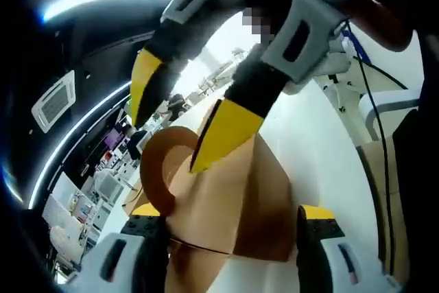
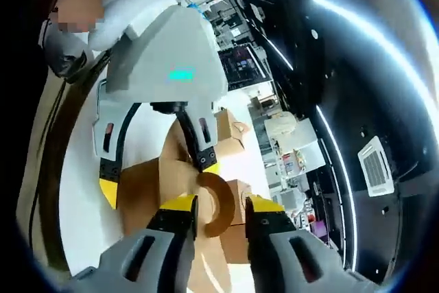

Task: Pick up one paper box from the group, open the paper box, and remove the item inside

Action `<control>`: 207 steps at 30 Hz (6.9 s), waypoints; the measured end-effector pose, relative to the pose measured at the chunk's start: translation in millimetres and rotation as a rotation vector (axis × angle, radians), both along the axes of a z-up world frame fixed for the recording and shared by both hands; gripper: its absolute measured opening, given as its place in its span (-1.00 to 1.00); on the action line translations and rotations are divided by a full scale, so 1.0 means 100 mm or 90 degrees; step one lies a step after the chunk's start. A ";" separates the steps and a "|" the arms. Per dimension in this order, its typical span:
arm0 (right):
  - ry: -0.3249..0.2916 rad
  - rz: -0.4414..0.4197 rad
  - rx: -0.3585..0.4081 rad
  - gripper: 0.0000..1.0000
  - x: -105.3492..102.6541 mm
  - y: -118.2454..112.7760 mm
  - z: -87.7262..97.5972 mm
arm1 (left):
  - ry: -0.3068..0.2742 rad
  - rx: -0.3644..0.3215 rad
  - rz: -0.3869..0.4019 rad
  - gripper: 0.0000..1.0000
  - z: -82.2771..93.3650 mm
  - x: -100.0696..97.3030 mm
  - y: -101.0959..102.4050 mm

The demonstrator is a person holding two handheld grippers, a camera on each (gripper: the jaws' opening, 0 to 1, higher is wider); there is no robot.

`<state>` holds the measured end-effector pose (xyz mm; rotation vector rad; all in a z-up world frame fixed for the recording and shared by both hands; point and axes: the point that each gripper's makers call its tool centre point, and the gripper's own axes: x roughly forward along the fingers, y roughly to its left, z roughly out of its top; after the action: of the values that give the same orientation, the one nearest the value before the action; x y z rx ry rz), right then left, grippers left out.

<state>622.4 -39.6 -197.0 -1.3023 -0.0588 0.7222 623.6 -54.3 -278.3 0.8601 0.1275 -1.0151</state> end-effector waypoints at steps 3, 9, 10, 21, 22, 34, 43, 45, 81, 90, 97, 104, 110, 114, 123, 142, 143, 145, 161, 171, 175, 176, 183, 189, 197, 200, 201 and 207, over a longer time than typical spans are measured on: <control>-0.002 0.001 -0.022 -0.53 0.06 0.02 -0.04 | -0.001 0.001 0.002 0.53 0.00 0.00 0.00; 0.004 -0.022 -0.053 -0.58 0.16 -0.05 -0.04 | -0.005 0.009 0.001 0.53 -0.01 0.00 0.00; 0.006 -0.025 -0.055 -0.61 0.17 -0.07 -0.04 | -0.006 0.011 0.002 0.53 -0.01 0.00 0.00; -0.018 -0.034 -0.043 -0.76 0.17 -0.09 0.00 | -0.009 0.012 0.010 0.54 -0.02 0.01 0.00; -0.020 -0.034 -0.041 -0.76 0.16 -0.09 0.01 | -0.011 0.014 0.013 0.53 -0.02 0.02 0.00; -0.031 -0.033 -0.036 -0.77 0.01 -0.09 0.07 | -0.023 0.027 0.053 0.43 -0.01 0.08 0.02; -0.039 -0.022 -0.036 -0.94 -0.11 -0.12 0.05 | -0.034 0.034 0.061 0.46 -0.02 0.12 0.02; -0.036 -0.019 -0.037 -0.94 -0.14 -0.13 0.01 | -0.033 0.036 0.059 0.46 -0.02 0.12 0.02; -0.029 0.025 -0.013 -0.94 -0.62 -0.22 0.00 | 0.046 0.013 -0.028 0.76 -0.04 -0.09 0.00; 0.032 0.046 0.003 -0.94 -0.80 -0.23 -0.18 | 0.070 0.034 -0.061 0.81 -0.07 -0.12 -0.01; 0.090 0.043 -0.009 -0.94 -0.79 -0.23 -0.47 | 0.131 -0.028 -0.099 0.80 0.04 -0.21 -0.05; 0.120 0.017 -0.038 -0.94 -0.64 -0.27 -0.78 | 0.150 -0.032 -0.107 0.79 0.01 -0.21 -0.02; 0.132 0.008 -0.053 -0.94 -0.57 -0.28 -0.90 | 0.150 -0.032 -0.111 0.79 0.01 -0.19 -0.02; 0.133 0.004 -0.056 -0.94 -0.53 -0.28 -0.95 | 0.146 -0.035 -0.106 0.78 0.01 -0.15 -0.03; 0.124 0.006 -0.083 -0.91 -0.60 -0.31 -0.93 | 0.121 -0.009 -0.097 0.75 -0.01 -0.19 -0.04; 0.280 0.101 0.360 -0.85 -0.81 -0.35 0.20 | 0.104 0.006 -0.094 0.75 -0.03 -0.16 -0.04; 0.288 0.120 0.406 -0.85 -0.80 -0.34 0.32 | 0.103 0.006 -0.093 0.75 -0.03 -0.16 -0.04; 0.295 0.125 0.453 -0.82 -0.71 -0.36 0.43 | 0.104 0.006 -0.093 0.75 -0.03 -0.16 -0.04; 0.474 0.114 0.428 -0.47 -0.10 -0.21 -0.01 | 0.100 0.009 -0.093 0.75 -0.04 -0.16 -0.04; 0.482 0.095 0.343 -0.44 -0.12 -0.17 -0.43 | 0.099 0.003 -0.098 0.76 -0.03 -0.15 -0.03; 0.476 0.096 0.327 -0.43 -0.14 -0.16 -0.46 | 0.102 -0.006 -0.099 0.77 -0.03 -0.15 -0.03; 0.475 0.097 0.325 -0.43 -0.14 -0.16 -0.47 | 0.102 -0.007 -0.099 0.77 -0.03 -0.14 -0.03; 0.457 0.103 0.287 -0.42 -0.20 -0.14 -0.53 | 0.122 -0.032 -0.108 0.78 -0.01 -0.14 -0.02; 0.434 0.109 0.257 -0.46 -0.20 -0.16 -0.55 | 0.169 -0.057 -0.136 0.75 0.04 -0.18 0.00; 0.382 0.088 0.207 -0.52 -0.13 -0.12 -0.57 | 0.240 -0.139 -0.145 0.69 0.15 -0.24 0.04; 0.369 0.082 0.197 -0.54 -0.15 -0.10 -0.56 | 0.247 -0.182 -0.127 0.55 0.20 -0.17 0.06; 0.366 0.082 0.196 -0.55 -0.16 -0.09 -0.56 | 0.243 -0.187 -0.118 0.51 0.21 -0.14 0.07; 0.329 0.062 0.169 -0.64 -0.08 -0.07 -0.60 | 0.238 -0.221 -0.064 0.41 0.24 -0.04 0.06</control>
<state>614.2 -46.2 -257.1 -0.8366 0.1953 1.0784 619.7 -48.5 -254.1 0.3593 0.2185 -1.2416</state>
